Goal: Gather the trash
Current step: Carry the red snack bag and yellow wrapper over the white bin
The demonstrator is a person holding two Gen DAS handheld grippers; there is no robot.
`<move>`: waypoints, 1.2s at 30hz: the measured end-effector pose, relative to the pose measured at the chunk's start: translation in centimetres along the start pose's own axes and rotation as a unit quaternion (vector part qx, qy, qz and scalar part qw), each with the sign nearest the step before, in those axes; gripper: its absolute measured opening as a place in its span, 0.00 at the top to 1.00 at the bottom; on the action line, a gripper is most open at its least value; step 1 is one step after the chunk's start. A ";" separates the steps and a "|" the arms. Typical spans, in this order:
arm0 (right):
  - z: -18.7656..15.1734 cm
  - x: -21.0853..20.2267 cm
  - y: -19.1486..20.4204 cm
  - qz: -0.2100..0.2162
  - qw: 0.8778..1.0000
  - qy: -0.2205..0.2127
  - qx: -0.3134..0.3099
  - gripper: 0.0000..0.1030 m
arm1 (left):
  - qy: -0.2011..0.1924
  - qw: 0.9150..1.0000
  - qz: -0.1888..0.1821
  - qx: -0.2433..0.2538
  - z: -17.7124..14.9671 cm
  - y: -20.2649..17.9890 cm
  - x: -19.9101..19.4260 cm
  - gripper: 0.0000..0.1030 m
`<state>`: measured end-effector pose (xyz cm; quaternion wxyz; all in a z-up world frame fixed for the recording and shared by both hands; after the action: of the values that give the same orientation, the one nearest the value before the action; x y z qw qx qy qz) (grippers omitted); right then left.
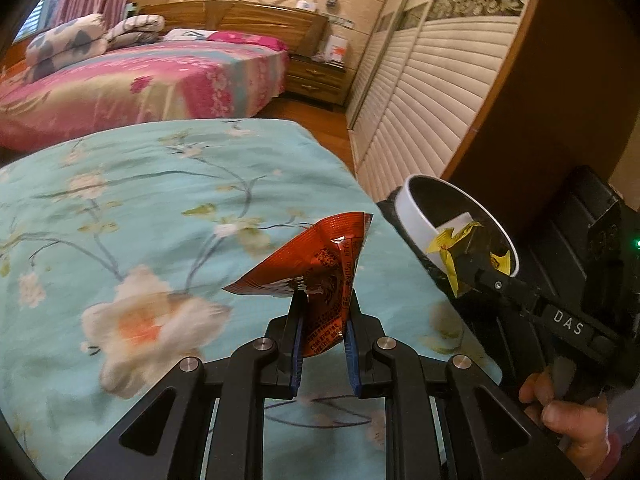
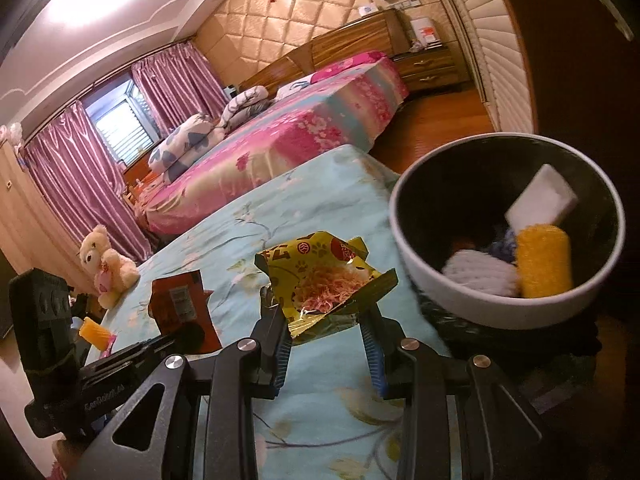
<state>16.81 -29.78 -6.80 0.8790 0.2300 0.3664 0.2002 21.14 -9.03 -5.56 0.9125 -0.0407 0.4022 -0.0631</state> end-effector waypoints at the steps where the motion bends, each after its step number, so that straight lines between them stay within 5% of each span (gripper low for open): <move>1: 0.0 -0.2 -0.2 -0.002 1.000 -0.001 0.001 0.69 | 0.001 1.000 -0.001 0.004 0.1 -0.3 0.1 0.85; 36: 2.4 -6.3 -5.5 -0.057 0.997 -0.048 0.015 0.69 | -0.006 0.998 -0.024 0.062 3.0 -8.8 1.1 0.84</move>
<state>15.47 -38.14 -4.80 0.9022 0.2311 0.3389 0.1330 23.40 -17.79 -3.21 0.9138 0.0059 0.3911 -0.1099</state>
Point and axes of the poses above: each gripper's, at about its wrist camera, not at the fingertips, and x roughly the way its jaws point, y to its left, z to its top, the point moved 3 cm from there along x, roughly the way its jaws point, and after that the axes turned 13 degrees about z, right-handed, at the moved point
